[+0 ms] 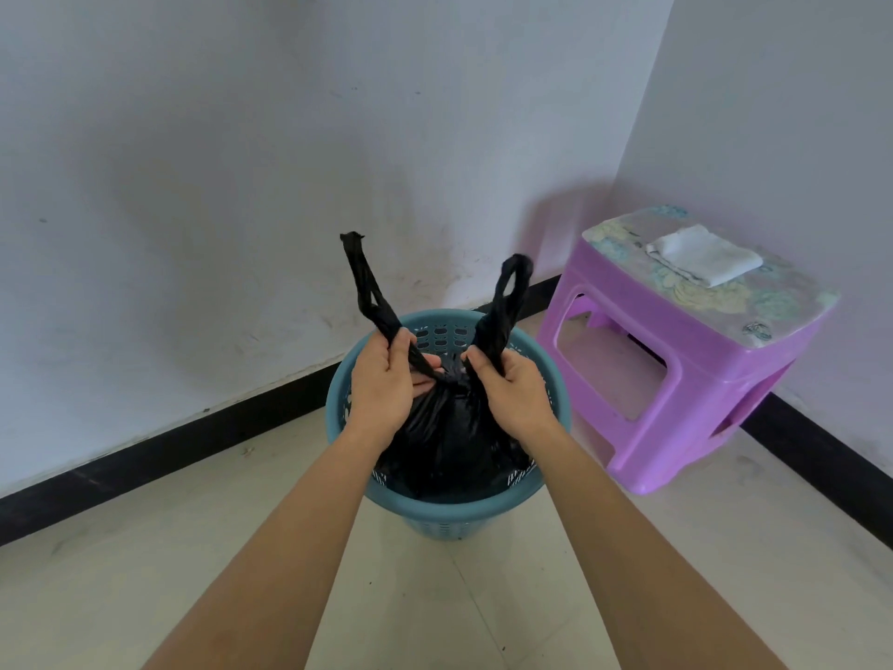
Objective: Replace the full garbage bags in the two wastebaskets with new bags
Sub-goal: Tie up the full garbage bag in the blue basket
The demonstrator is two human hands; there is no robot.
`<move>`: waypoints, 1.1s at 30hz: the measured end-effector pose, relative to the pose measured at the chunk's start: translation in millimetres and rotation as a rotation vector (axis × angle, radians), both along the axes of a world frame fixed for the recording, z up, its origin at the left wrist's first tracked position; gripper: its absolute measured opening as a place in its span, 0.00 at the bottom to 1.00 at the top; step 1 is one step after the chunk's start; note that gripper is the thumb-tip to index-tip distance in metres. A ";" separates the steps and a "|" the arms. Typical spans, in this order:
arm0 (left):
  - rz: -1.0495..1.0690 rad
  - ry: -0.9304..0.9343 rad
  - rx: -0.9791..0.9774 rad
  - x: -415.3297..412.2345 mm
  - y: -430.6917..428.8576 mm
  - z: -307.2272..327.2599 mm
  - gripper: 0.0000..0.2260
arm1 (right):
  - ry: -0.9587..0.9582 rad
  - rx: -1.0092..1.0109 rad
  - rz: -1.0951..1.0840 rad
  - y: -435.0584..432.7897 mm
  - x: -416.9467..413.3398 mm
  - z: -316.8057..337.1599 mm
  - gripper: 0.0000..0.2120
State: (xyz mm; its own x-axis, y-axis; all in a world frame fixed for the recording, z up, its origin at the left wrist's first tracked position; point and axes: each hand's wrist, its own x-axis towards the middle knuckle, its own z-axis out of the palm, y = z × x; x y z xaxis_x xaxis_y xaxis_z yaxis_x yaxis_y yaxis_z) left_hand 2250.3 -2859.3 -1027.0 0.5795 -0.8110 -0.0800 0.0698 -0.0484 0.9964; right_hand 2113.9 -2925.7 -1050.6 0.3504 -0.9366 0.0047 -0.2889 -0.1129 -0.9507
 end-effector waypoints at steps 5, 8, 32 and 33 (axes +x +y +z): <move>-0.163 0.109 0.033 10.8 -4.7 8.0 0.09 | 0.252 -0.135 0.171 -4.5 -2.4 2.6 0.11; -0.312 0.097 0.069 15.7 -4.8 9.4 0.09 | 0.344 -0.190 0.268 -6.4 -3.8 5.2 0.09; -0.506 0.035 0.232 37.1 5.4 4.8 0.15 | 0.196 -0.012 0.403 -1.1 -15.1 7.2 0.04; -0.519 0.028 0.238 37.6 7.0 5.3 0.15 | 0.182 0.057 0.393 -1.4 -14.4 7.9 0.05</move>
